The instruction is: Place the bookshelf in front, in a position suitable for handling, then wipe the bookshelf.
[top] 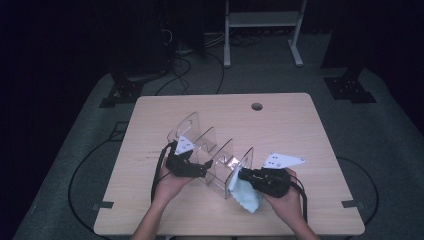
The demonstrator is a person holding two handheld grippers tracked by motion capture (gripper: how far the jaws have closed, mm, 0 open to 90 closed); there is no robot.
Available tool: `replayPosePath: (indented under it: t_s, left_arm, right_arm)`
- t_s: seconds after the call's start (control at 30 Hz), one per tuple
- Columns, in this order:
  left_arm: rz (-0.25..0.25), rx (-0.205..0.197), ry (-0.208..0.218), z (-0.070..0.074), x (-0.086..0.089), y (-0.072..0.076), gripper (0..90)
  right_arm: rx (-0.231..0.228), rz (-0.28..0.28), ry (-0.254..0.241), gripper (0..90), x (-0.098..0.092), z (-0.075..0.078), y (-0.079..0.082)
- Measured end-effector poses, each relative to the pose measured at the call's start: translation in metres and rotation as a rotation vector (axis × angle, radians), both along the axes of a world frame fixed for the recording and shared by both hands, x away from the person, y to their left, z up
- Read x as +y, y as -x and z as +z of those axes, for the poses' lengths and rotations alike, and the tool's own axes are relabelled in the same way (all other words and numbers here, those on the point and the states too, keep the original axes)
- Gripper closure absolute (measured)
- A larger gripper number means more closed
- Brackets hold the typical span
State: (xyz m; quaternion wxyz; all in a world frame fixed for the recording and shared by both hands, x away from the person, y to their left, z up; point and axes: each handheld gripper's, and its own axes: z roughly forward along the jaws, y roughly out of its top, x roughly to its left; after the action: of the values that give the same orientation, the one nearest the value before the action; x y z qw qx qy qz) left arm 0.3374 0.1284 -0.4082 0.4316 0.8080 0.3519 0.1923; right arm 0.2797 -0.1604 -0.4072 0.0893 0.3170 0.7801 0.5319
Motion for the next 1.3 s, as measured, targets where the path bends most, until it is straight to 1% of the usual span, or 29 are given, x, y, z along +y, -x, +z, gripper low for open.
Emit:
replayPosePath:
  t_s: [0.03,0.07,0.13,0.17,0.2,0.23,0.27,0.4,0.47,0.57,0.67,0.8,0.83,0.9,0.97,1.03,1.07,1.17,1.2,1.23,1.3]
  left_arm:
    - [-0.001,0.0,-0.001,0.0,0.0,0.0,8.5]
    - [-0.001,0.0,-0.001,0.0,0.0,0.0,8.5]
    - [-0.001,-0.001,-0.002,0.0,0.0,0.0,8.6]
    - [-0.001,0.0,-0.002,0.0,0.0,0.0,8.5]
    - [-0.001,0.0,-0.002,0.0,0.0,0.0,8.6]
    - [-0.001,0.0,-0.001,0.0,0.0,0.0,8.6]
    - [-0.004,0.0,-0.006,0.0,0.001,0.0,8.5]
    - [-0.012,0.001,-0.005,0.0,0.002,0.0,8.5]
    - [-0.009,0.0,-0.008,0.0,0.001,0.0,8.5]
    - [-0.007,0.001,-0.007,0.0,0.001,0.0,8.5]
    - [-0.007,0.0,-0.006,0.0,0.001,0.0,8.5]
    - [-0.004,0.002,-0.006,0.0,0.001,0.0,8.5]
    - [-0.002,0.004,-0.006,0.0,0.001,0.0,8.5]
    - [0.0,0.004,0.0,0.0,0.001,0.0,8.5]
    - [-0.003,0.005,-0.003,0.0,0.001,0.0,8.4]
    - [-0.003,0.005,-0.004,0.0,0.001,0.0,8.4]
    - [-0.005,0.005,-0.004,0.0,0.001,0.0,8.4]
    - [-0.006,0.007,-0.003,0.0,0.001,0.0,8.4]
    - [-0.003,0.007,0.001,0.0,0.001,-0.001,8.4]
    - [-0.004,0.007,0.001,0.0,0.001,-0.001,8.4]
    - [-0.008,0.008,-0.002,0.0,0.001,-0.001,8.4]
  right_arm:
    - [0.001,-0.012,-0.001,82.1,-0.003,0.0,-0.003]
    - [0.001,-0.012,-0.001,82.1,-0.003,0.0,-0.003]
    - [-0.01,-0.071,-0.006,82.1,-0.014,0.001,-0.013]
    - [0.011,-0.107,-0.026,82.1,-0.022,0.0,-0.023]
    - [0.011,-0.107,-0.026,82.1,-0.022,0.0,-0.023]
    - [0.023,-0.114,-0.037,82.1,-0.025,-0.001,-0.027]
    - [0.035,-0.106,-0.06,82.1,-0.024,-0.002,-0.029]
    - [0.013,-0.077,-0.026,82.1,-0.015,0.0,-0.022]
    - [0.018,-0.07,-0.032,82.1,-0.018,-0.001,-0.024]
    - [0.032,-0.089,-0.044,82.0,-0.022,-0.005,-0.031]
    - [0.044,-0.091,-0.053,82.0,-0.024,-0.006,-0.032]
    - [0.044,-0.085,-0.057,81.8,-0.024,-0.007,-0.034]
    - [0.049,-0.083,-0.068,81.7,-0.026,-0.008,-0.037]
    - [0.053,-0.093,-0.067,81.7,-0.028,-0.01,-0.04]
    - [0.062,-0.104,-0.069,81.7,-0.03,-0.013,-0.042]
    - [0.078,-0.112,-0.085,81.8,-0.031,-0.015,-0.041]
    - [0.075,-0.114,-0.081,81.8,-0.03,-0.015,-0.04]
    - [0.058,-0.115,-0.051,81.8,-0.027,-0.01,-0.039]
    - [0.062,-0.112,-0.055,81.8,-0.027,-0.011,-0.04]
    - [0.072,-0.108,-0.074,81.8,-0.03,-0.014,-0.042]
    - [0.075,-0.11,-0.08,81.7,-0.032,-0.016,-0.043]
